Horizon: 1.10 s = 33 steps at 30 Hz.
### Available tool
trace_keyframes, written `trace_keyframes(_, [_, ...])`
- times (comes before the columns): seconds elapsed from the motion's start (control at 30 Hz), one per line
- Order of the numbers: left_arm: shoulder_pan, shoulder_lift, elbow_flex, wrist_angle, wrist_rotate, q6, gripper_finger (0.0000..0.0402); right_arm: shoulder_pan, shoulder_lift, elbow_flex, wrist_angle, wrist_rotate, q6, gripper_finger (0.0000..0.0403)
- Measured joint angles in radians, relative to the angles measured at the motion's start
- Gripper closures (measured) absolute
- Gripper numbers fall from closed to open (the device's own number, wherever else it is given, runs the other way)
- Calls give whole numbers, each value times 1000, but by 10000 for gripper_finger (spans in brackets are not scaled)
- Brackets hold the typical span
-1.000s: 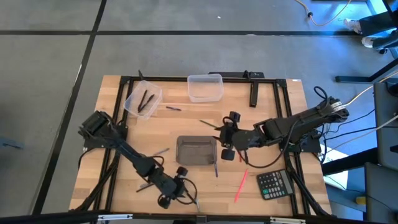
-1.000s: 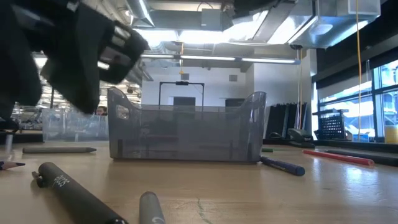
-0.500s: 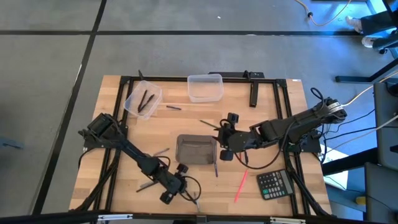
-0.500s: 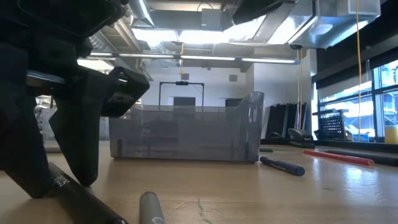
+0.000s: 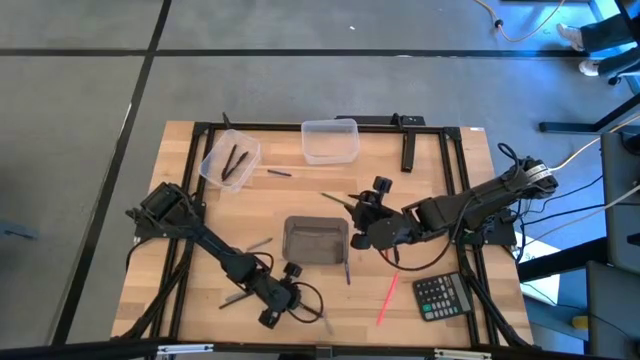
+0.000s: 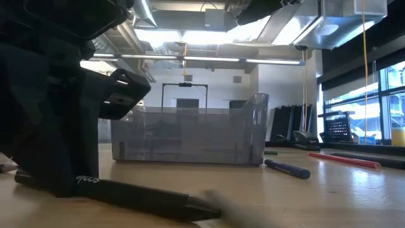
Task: Sort crayons/erasers/pens/pencils in bins
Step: Put the black pen into the left transparent bin
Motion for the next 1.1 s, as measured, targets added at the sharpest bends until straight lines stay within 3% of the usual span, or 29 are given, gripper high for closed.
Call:
trace_keyframes(0.17, [-2,-20,-3,-16,-3,-1,385,-1,0,0,-1,9,-1,262])
trace_keyframes(0.33, [-2,-79,-6,-51,-12,-2,378,-1,0,0,-1,10,-21,262])
trace_keyframes(0.63, [6,-341,-5,-208,-223,-3,381,-1,0,0,-5,71,-20,262])
trace_keyframes(0.73, [5,-463,-5,-304,-374,-33,384,-1,0,0,-6,86,-17,262])
trace_keyframes(0.87, [11,-602,-4,-512,-756,-195,383,-1,0,1,-6,55,21,262])
trace_keyframes(0.97, [43,-671,-4,-717,-1009,-406,383,-1,0,1,-6,55,25,262])
trace_keyframes(1.03, [99,-702,-4,-874,-1057,-550,384,-1,0,1,-6,55,7,262])
trace_keyframes(1.1, [188,-728,-4,-1020,-1026,-678,385,-1,0,1,-6,54,-18,262])
